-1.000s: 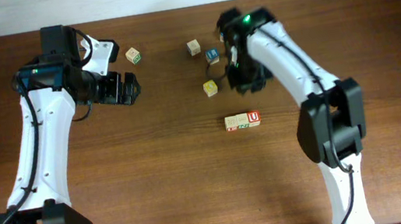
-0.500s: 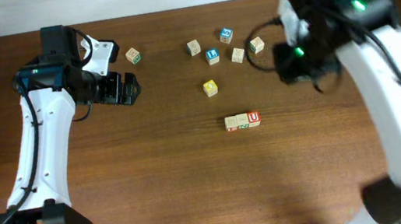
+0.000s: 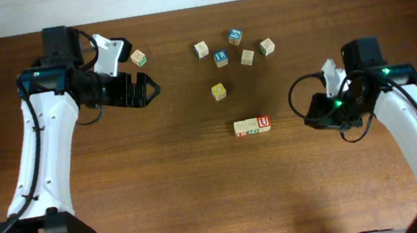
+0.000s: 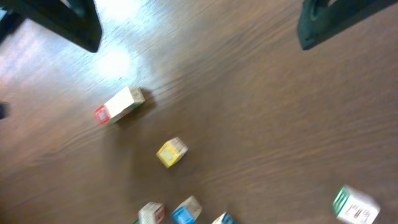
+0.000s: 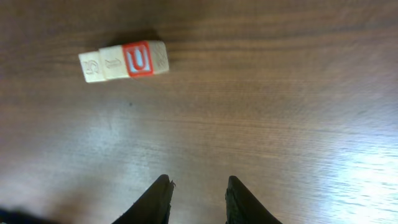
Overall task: Rotate 3 blocks
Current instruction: 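Lift the right gripper away and bring the left gripper forward, then move both grippers to opposite ends of the three-block row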
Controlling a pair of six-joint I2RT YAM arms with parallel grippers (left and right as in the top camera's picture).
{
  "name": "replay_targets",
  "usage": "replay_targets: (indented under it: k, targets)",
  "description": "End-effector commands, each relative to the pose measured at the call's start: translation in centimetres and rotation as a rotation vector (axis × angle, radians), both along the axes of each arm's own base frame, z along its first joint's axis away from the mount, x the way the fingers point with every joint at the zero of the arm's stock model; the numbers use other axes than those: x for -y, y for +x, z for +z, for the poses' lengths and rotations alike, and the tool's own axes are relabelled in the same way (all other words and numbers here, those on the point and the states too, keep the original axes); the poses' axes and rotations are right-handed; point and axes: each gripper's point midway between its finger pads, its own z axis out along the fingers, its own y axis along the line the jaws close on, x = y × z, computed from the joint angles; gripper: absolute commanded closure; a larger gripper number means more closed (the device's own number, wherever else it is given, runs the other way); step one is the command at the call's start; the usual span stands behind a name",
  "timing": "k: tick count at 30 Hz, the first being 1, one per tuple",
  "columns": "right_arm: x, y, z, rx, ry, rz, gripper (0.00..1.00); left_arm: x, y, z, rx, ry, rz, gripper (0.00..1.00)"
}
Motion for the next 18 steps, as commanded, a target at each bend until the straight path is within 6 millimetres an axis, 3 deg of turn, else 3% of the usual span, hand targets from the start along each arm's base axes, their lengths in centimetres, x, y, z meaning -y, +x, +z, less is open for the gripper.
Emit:
replay_targets:
  k: [1,2,4,5,10,11,15,18]
  targets:
    - [0.3,0.9,-1.4,-0.028,0.080,-0.027,0.70,3.2,0.1,0.1,-0.029,-0.088,-0.043,0.52]
    - [0.5,1.1,-1.9,-0.035,0.081,-0.032,0.70,3.7,0.2,-0.5,-0.056,-0.098,-0.031,0.73]
    - [0.5,1.9,-2.9,-0.035,0.086,-0.030,0.70,5.5,0.4,-2.6,-0.149,-0.121,-0.002,0.98]
    - [0.2,2.8,-3.4,-0.015,0.110,-0.017,0.76,7.5,0.5,-4.7,-0.230,-0.136,0.020,1.00]
    - [-0.8,3.9,-4.1,0.028,0.170,0.048,0.92,12.6,0.4,-8.8,-0.299,-0.138,-0.027,1.00]
    - [-0.8,4.0,-4.3,0.027,0.173,0.053,0.96,13.1,0.3,-9.4,-0.326,-0.140,-0.017,1.00]
    - [-2.0,4.7,-4.9,0.063,0.253,0.116,0.96,15.4,-0.3,-11.4,-0.421,-0.204,-0.018,1.00]
    - [-2.0,5.2,-5.7,0.064,0.252,0.117,0.96,15.8,-0.5,-12.6,-0.476,-0.230,-0.011,1.00]
